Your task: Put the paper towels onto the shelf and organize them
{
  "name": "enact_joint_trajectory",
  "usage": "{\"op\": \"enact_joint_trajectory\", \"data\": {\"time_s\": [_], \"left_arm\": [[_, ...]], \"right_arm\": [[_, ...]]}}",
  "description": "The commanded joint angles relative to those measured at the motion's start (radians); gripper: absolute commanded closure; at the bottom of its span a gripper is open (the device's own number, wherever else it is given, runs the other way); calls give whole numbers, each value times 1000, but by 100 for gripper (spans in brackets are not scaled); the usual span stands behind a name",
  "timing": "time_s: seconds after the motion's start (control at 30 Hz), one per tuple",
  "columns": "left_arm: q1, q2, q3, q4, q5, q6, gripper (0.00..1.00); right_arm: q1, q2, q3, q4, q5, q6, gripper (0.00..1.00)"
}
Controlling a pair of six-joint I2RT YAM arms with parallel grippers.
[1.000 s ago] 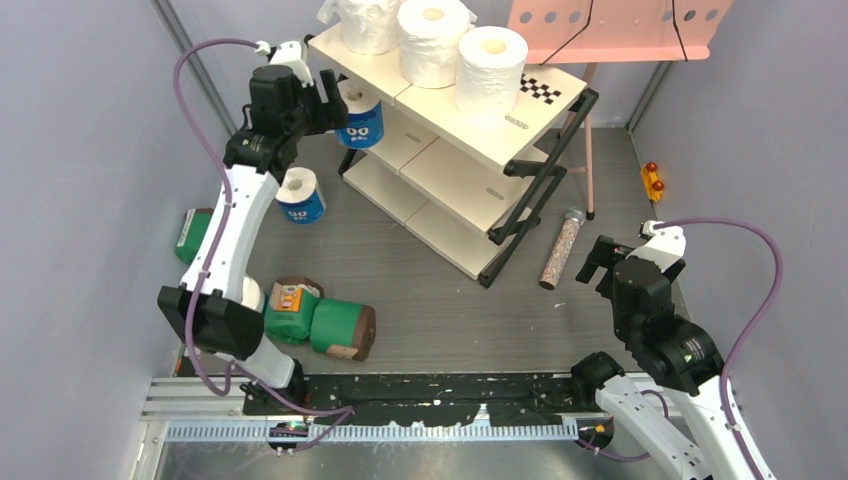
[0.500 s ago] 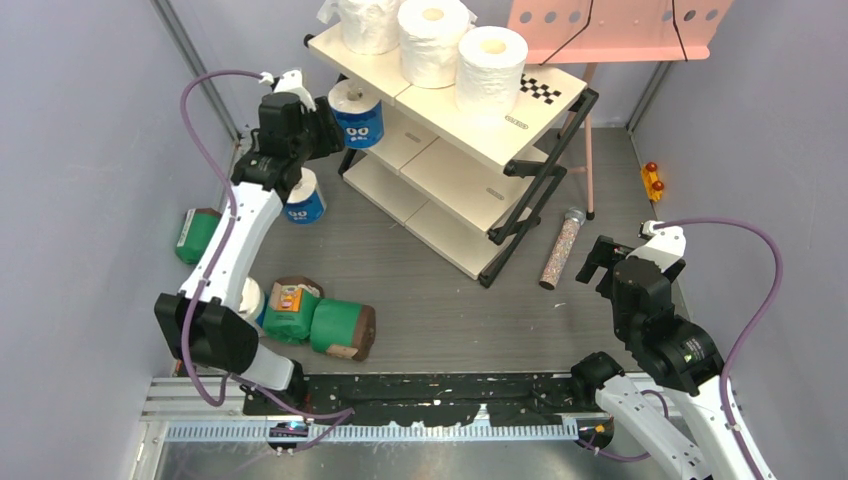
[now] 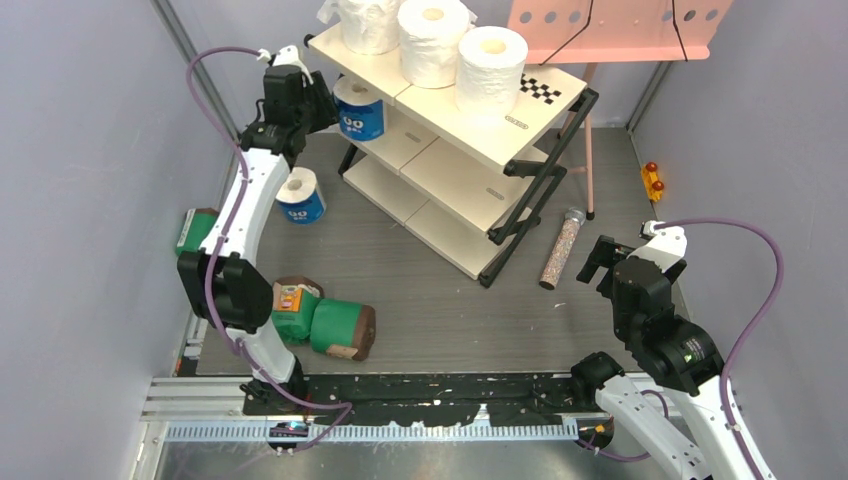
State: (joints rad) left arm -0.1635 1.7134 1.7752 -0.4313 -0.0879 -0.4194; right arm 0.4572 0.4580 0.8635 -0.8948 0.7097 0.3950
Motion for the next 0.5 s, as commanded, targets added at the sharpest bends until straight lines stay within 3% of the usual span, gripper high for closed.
{"op": "enact_joint_trajectory", "data": {"time_s": [0.0,0.2,0.47], "left_arm": [[4,51,110,11,25,-18,53],[4,106,163,6,68,-53,53],[29,46,127,11,24,-42,49]], "right_arm": [[5,4,-1,21,36,10,5],[5,8,0,18,42,13,5],[5,16,0,18,45,13,5]]}}
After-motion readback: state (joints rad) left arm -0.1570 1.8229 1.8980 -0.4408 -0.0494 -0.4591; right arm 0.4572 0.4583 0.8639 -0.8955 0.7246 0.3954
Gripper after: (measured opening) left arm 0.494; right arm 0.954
